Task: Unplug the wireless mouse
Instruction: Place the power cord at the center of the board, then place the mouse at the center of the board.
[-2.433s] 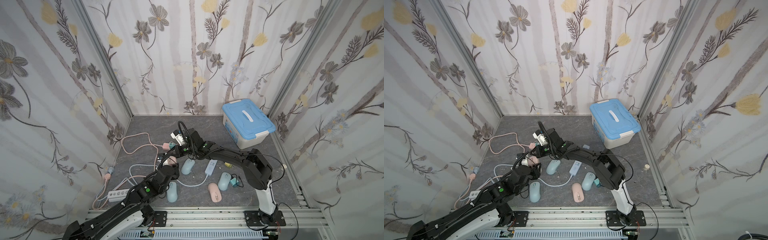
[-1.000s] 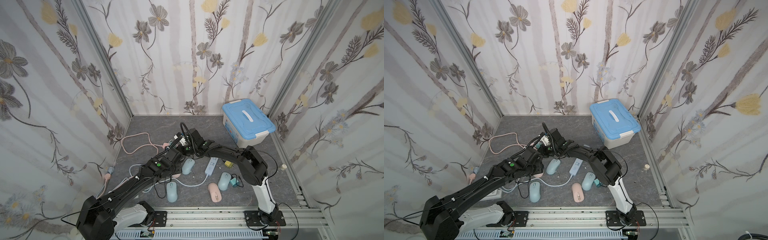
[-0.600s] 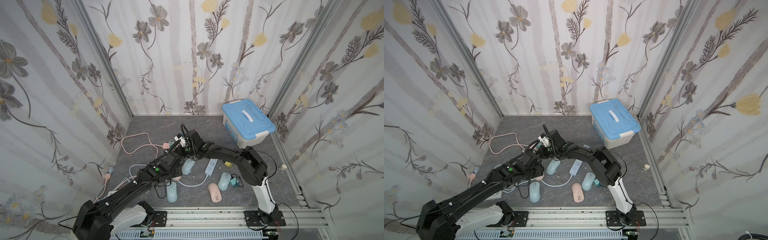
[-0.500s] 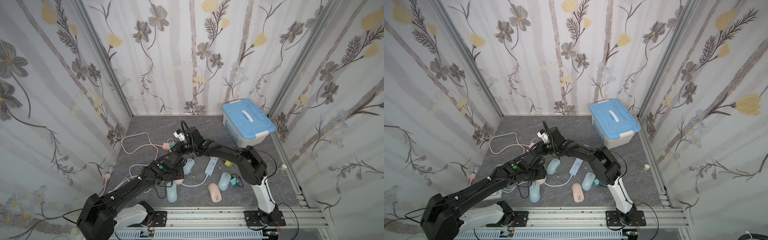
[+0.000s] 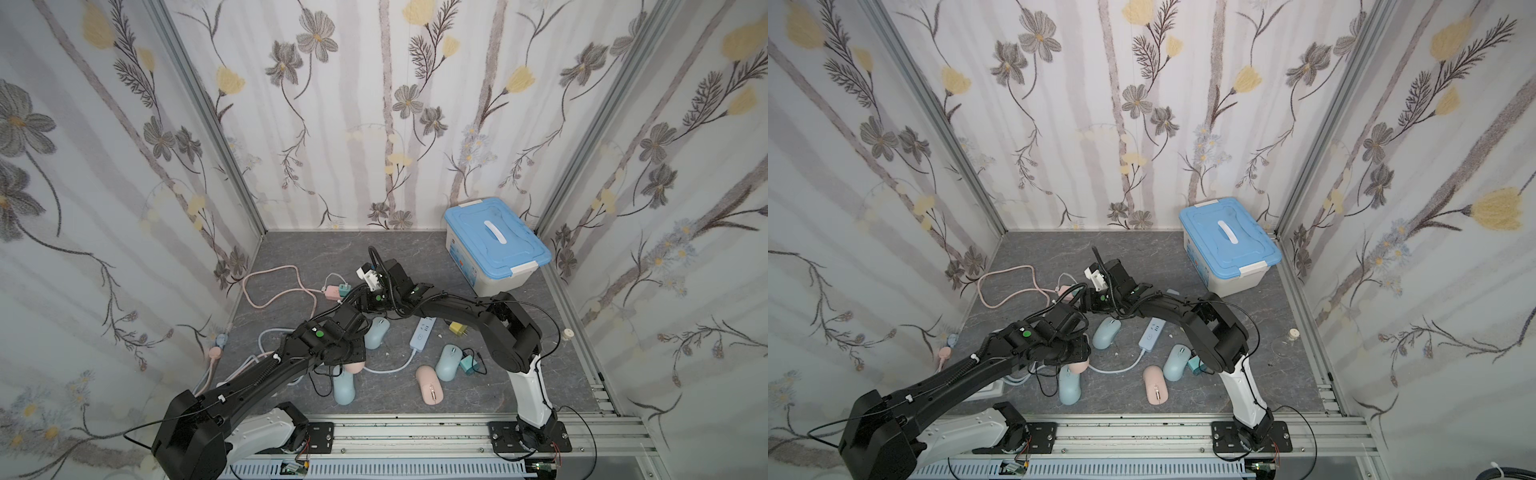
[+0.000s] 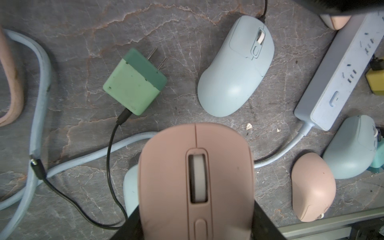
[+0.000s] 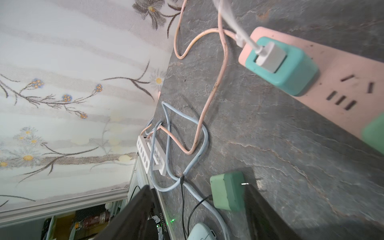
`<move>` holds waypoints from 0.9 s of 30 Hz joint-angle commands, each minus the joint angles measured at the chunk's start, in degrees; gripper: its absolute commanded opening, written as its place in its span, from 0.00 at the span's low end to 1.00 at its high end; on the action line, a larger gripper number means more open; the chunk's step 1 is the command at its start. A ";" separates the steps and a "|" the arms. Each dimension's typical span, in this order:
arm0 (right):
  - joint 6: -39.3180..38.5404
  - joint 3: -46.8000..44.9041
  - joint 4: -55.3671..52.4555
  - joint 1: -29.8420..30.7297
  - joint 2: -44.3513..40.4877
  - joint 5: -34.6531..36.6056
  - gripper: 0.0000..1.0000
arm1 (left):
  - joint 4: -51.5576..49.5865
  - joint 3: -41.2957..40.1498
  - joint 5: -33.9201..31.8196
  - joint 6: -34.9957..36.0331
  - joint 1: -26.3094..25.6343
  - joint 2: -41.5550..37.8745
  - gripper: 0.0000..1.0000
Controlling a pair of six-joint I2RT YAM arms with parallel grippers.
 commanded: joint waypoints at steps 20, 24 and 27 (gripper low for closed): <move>5.51 -33.71 14.65 -6.43 -28.17 21.93 0.83 | 18.28 6.95 -4.20 4.79 -8.19 16.66 0.00; 6.63 -40.39 18.46 -8.04 -32.50 22.62 0.86 | 22.20 9.45 -3.66 6.94 -9.23 23.31 0.00; 6.98 -43.13 19.44 -8.65 -34.57 22.92 0.86 | 23.76 11.42 -5.59 8.94 -9.71 27.64 0.00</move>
